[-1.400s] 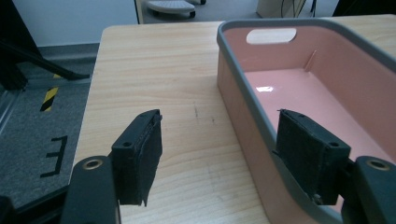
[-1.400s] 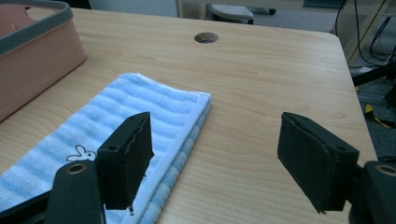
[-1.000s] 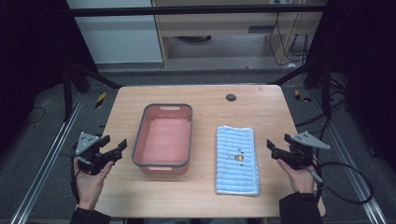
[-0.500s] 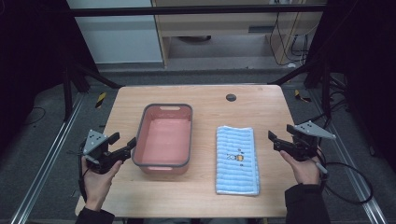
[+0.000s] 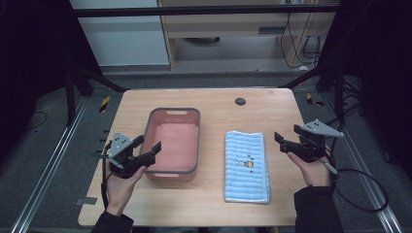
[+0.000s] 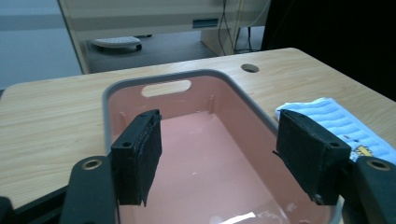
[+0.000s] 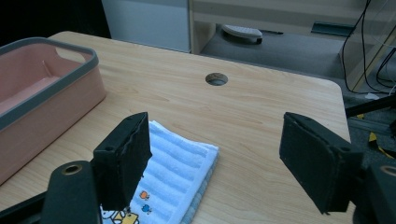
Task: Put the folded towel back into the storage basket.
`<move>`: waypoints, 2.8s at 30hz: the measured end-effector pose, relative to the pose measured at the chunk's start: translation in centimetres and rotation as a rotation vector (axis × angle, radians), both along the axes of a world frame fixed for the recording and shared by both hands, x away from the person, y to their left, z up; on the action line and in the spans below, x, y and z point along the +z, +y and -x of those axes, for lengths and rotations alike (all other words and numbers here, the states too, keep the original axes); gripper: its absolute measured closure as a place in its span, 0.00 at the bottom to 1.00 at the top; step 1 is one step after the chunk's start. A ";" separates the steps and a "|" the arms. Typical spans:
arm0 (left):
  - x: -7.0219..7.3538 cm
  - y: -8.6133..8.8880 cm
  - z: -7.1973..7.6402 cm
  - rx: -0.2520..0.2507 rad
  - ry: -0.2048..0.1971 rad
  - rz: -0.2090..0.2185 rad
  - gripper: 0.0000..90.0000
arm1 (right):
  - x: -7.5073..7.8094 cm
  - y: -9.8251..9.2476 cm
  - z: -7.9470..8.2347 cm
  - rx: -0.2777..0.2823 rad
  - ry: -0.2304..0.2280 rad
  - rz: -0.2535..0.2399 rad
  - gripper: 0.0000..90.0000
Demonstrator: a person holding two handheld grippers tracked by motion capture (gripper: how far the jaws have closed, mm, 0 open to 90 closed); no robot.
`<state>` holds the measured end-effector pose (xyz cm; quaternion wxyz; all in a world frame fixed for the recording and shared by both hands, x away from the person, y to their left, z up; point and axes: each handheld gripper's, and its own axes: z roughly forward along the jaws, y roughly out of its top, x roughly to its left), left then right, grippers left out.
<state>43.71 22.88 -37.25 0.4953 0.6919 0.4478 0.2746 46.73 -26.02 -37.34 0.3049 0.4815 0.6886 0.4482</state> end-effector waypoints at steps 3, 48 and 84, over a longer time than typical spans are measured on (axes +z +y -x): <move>0.0 -1.4 0.0 -0.021 -0.005 -0.010 0.34 | 0.1 0.1 -0.2 0.001 -0.001 0.007 0.27; -2.7 -12.8 -0.1 -0.198 0.018 -0.035 0.43 | -0.4 0.6 -4.7 0.004 -0.008 0.003 0.51; -8.0 -17.5 1.2 -0.277 0.088 -0.113 0.48 | -5.1 1.6 -7.4 0.029 0.098 0.030 0.50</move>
